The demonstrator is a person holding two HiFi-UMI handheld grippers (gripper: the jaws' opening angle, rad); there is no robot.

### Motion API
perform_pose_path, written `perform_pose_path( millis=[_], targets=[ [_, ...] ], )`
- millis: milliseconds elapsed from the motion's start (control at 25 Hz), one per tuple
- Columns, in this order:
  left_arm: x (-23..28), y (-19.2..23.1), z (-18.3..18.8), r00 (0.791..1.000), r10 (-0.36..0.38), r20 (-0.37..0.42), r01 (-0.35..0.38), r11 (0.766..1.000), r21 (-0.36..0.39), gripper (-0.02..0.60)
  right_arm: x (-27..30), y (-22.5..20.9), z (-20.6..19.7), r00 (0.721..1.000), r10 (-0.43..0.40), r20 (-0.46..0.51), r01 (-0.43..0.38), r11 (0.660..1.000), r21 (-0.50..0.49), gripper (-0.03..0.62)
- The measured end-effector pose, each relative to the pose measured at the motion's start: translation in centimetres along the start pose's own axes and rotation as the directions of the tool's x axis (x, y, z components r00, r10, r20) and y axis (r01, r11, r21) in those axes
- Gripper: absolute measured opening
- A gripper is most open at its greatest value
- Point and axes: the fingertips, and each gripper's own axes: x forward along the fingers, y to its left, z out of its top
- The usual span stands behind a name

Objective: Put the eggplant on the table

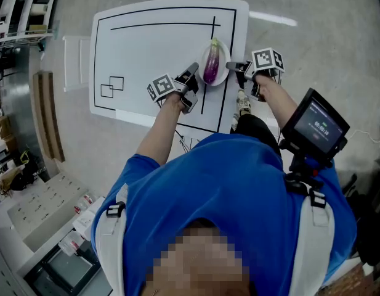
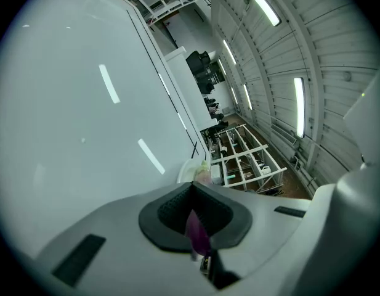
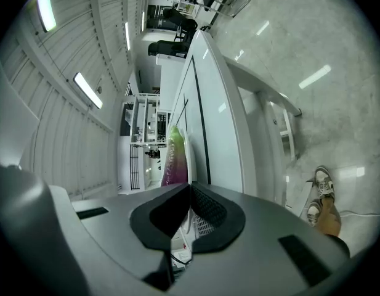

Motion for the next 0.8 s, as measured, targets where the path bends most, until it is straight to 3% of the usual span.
perform_pose_path(
  millis=[800],
  targets=[
    [-0.3, 0.5, 0.1, 1.0, -0.003, 0.022, 0.003, 1.0, -0.003, 0.008, -0.2, -1.4, 0.7, 0.988, -0.15, 0.024, 0.151, 0.987, -0.063, 0.012]
  ],
)
